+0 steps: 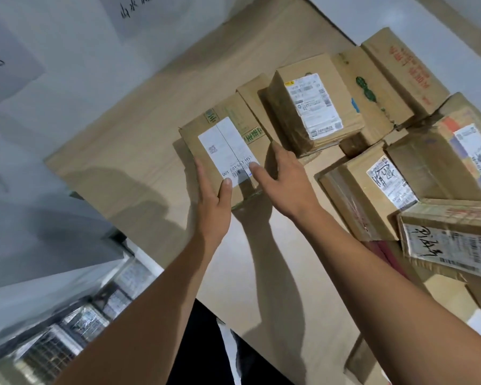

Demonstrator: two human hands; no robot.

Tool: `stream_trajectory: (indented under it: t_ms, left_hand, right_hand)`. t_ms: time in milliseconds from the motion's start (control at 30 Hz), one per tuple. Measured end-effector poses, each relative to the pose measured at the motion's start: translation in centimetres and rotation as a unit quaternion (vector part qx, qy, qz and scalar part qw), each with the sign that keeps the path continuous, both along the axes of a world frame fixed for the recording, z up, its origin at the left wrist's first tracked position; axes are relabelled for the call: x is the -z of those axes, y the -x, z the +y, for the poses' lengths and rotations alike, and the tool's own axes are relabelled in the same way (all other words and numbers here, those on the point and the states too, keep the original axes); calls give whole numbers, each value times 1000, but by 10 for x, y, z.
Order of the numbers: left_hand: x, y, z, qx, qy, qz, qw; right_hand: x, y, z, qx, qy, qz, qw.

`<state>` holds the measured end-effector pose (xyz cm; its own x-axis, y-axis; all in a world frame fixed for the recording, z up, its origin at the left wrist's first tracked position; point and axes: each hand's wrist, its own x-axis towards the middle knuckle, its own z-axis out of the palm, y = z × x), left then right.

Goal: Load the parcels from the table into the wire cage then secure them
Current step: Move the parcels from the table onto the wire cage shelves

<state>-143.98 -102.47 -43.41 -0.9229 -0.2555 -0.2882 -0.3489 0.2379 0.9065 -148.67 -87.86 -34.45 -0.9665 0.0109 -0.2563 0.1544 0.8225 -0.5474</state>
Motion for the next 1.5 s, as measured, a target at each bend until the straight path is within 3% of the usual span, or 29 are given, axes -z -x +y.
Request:
stream_trajectory:
  t_ms: [167, 367, 567, 733, 967, 1167, 1300, 1500]
  left_hand:
    - [-14, -14, -7, -71, -97, -28, 992]
    - [-54, -71, -9, -136, -173, 63, 973]
    - [-88, -189, -6, -240, -159, 111, 951]
    - [-100, -304, -19, -341, -139, 148, 918]
    - [-98, -458, -51, -529, -128, 162, 823]
    - [-74, -575, -51, -682, -141, 154, 701]
    - [-53, -642, -47, -745, -162, 140, 631]
    - [-18, -710, -46, -801, -207, 102, 552]
  right_hand:
    - [-3, -10, -8, 4, 62, 19, 998]
    - [-21, -64, 4, -21, 167, 37, 985]
    - [-39, -150, 0, -117, 262, 13, 958]
    - [-44, -221, -45, -255, 260, -45, 930]
    - [-45, -334, -140, -443, 236, -109, 858]
    - [-28, -445, -212, -583, 146, -163, 783]
    - [-11, -519, -247, -662, 83, -190, 720]
    - [35, -599, -283, -727, 6, -239, 644]
